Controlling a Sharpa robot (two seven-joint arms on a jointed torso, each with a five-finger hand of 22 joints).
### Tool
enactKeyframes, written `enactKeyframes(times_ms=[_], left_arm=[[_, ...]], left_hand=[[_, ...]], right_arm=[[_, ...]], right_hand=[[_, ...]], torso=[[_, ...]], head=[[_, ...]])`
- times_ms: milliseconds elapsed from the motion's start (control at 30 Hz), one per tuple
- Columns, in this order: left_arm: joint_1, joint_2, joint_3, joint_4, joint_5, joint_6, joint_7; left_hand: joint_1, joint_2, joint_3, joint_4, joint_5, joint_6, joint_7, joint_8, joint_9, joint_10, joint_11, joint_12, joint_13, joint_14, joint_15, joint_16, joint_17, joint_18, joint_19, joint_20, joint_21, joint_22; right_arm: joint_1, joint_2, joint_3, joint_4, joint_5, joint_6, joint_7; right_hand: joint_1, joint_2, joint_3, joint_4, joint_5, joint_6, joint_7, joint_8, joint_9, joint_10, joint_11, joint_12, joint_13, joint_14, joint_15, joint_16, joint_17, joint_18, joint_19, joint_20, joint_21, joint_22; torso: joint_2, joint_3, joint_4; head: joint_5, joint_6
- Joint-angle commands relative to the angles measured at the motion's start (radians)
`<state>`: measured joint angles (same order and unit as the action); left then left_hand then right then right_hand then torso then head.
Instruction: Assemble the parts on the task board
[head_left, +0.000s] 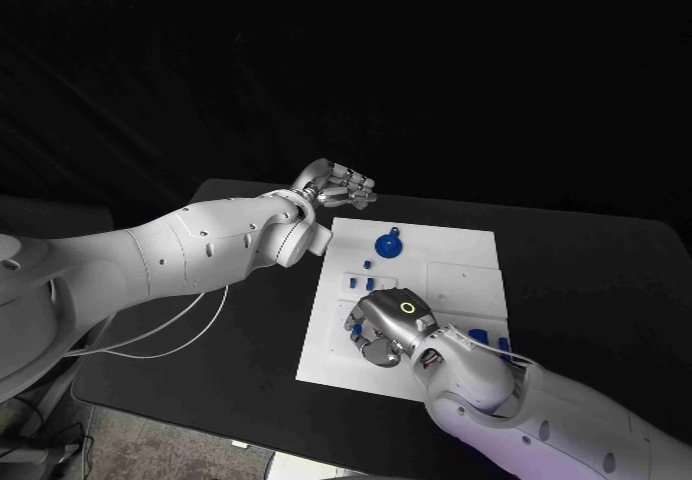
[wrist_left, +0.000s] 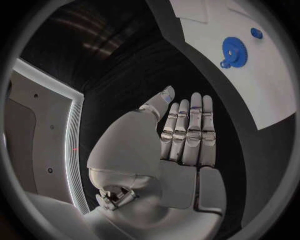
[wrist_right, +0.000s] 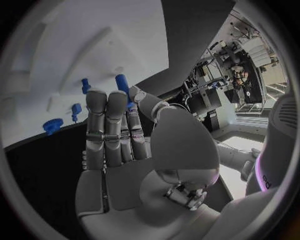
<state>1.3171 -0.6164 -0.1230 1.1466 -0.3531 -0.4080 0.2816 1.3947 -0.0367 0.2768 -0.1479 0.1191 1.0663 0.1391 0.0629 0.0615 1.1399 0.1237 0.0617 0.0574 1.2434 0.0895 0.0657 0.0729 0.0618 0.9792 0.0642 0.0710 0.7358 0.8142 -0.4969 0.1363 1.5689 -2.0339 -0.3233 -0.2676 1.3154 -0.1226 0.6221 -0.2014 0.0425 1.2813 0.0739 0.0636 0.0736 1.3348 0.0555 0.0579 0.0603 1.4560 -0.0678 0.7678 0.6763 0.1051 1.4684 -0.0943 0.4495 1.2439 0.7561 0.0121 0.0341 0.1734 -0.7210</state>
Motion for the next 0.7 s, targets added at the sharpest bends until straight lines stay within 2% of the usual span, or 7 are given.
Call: enactKeyframes(times_ms=[33, 233, 533, 567, 700], left_arm=[[0.002, 0.002, 0.0, 0.002, 0.004, 0.012, 0.005], [0.002, 0.001, 0.0, 0.002, 0.004, 0.013, 0.004], [0.002, -0.001, 0.0, 0.003, 0.004, 0.015, 0.003], [0.002, -0.001, 0.0, 0.003, 0.004, 0.015, 0.003], [0.002, -0.002, 0.0, 0.003, 0.004, 0.016, 0.003]], left_hand=[[-0.001, -0.002, 0.001, 0.005, -0.002, 0.0, 0.0, 0.001, 0.002, -0.006, -0.003, 0.0, 0.0, -0.005, -0.002, -0.002, 0.001, -0.005, -0.004, 0.002, -0.003, -0.001], [-0.001, -0.002, 0.001, 0.005, -0.002, 0.0, 0.0, 0.001, 0.002, -0.006, -0.003, 0.0, 0.0, -0.005, -0.002, -0.002, 0.001, -0.005, -0.004, 0.002, -0.003, -0.001], [-0.001, -0.002, 0.001, 0.005, -0.002, 0.0, 0.0, 0.001, 0.002, -0.006, -0.003, 0.0, 0.0, -0.005, -0.002, -0.002, 0.001, -0.005, -0.004, 0.002, -0.003, -0.001], [0.006, -0.003, -0.005, 0.01, -0.002, -0.001, 0.001, 0.001, 0.001, -0.008, -0.002, 0.0, 0.0, -0.006, -0.002, -0.002, 0.002, -0.006, 0.004, 0.002, -0.001, -0.039], [0.006, -0.003, -0.005, 0.01, -0.002, -0.001, 0.001, 0.001, 0.001, -0.008, -0.002, 0.0, 0.0, -0.006, -0.002, -0.002, 0.002, -0.006, 0.004, 0.002, -0.001, -0.039]], right_arm=[[-0.001, -0.001, -0.004, 0.0, -0.017, 0.026, 0.01], [-0.001, -0.002, -0.01, -0.001, -0.02, 0.029, 0.008], [-0.001, -0.007, -0.012, -0.002, -0.026, 0.032, 0.003], [-0.001, -0.008, -0.012, -0.002, -0.027, 0.032, 0.002], [-0.002, -0.01, -0.013, -0.005, -0.034, 0.031, -0.002]], right_hand=[[0.007, 0.008, -0.002, -0.004, 0.006, 0.008, -0.002, 0.001, 0.0, 0.062, -0.043, 0.004, 0.009, 0.0, -0.009, -0.004, 0.002, 0.014, 0.038, -0.006, -0.001, 0.003], [0.007, 0.008, -0.002, -0.004, 0.006, 0.008, -0.002, 0.001, 0.0, 0.062, -0.043, 0.004, 0.009, 0.0, -0.009, -0.004, 0.002, 0.014, 0.038, -0.006, -0.001, 0.003], [0.007, 0.009, -0.002, -0.008, 0.006, 0.009, -0.002, 0.001, 0.0, 0.062, -0.043, 0.004, 0.009, 0.0, -0.009, -0.004, 0.003, 0.014, 0.038, -0.006, -0.001, 0.005], [0.007, 0.009, -0.002, -0.008, 0.006, 0.009, -0.002, 0.001, 0.0, 0.062, -0.043, 0.004, 0.009, 0.0, -0.009, -0.004, 0.003, 0.014, 0.038, -0.006, -0.001, 0.005], [0.007, 0.009, -0.002, -0.008, 0.006, 0.009, -0.002, 0.001, 0.0, 0.062, -0.043, 0.004, 0.009, 0.0, -0.009, -0.004, 0.003, 0.014, 0.038, -0.006, -0.001, 0.005]], torso=[[0.0, 0.0003, -0.0002], [0.0, 0.0006, 0.0002], [0.0, 0.0004, 0.0001], [0.0, 0.0004, 0.0001], [0.0, 0.0008, -0.0003]], head=[[0.0, -0.002], [0.001, -0.003], [0.003, -0.005], [0.003, -0.005], [0.004, -0.007]])
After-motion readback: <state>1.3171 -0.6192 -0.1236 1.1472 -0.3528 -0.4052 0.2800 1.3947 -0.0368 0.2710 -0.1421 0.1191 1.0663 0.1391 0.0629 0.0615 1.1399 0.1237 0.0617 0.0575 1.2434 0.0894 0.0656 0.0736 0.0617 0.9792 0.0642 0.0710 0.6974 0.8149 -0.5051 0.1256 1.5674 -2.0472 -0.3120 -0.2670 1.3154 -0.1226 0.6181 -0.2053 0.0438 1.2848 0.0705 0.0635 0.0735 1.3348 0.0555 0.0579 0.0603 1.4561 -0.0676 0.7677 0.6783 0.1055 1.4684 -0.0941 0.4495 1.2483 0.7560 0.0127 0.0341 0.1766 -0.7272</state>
